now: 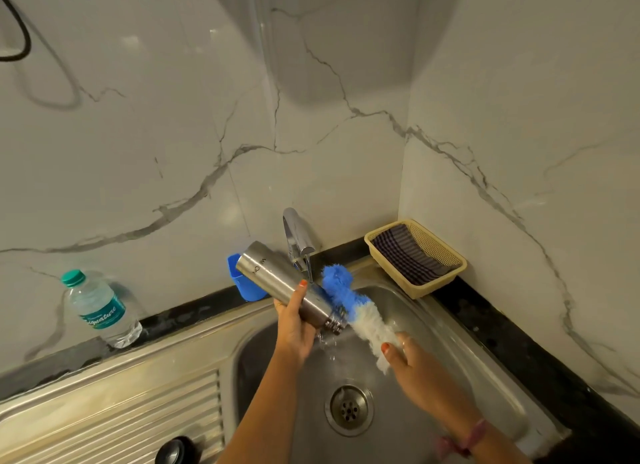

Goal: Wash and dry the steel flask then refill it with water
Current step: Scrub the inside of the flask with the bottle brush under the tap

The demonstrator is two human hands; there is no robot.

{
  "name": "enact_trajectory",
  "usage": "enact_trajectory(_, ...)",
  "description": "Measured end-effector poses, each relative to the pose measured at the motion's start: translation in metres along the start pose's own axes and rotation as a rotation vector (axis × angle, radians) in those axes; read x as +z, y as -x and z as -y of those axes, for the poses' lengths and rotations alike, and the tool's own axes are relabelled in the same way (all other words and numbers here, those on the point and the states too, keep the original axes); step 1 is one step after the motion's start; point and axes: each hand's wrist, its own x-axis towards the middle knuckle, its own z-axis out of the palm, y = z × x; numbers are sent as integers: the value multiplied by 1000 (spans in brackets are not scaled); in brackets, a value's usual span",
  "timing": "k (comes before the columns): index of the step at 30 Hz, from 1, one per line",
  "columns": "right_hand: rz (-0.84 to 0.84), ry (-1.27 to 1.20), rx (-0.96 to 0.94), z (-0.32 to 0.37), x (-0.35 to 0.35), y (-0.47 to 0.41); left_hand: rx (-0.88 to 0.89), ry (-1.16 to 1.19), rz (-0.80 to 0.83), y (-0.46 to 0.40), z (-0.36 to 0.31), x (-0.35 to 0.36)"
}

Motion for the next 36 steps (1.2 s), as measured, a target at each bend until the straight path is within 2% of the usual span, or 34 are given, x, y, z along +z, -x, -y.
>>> enact_trajectory(10,-47,-144,22,-9,4,-10,-194,-227,57,3,24,-3)
enact_trajectory(21,-72,-188,133,-38,2,-11,-255,-463,17,8,38,-22)
enact_trajectory(36,-94,-108,127,-59,7,-16,-6,-700,37,18,47,-59)
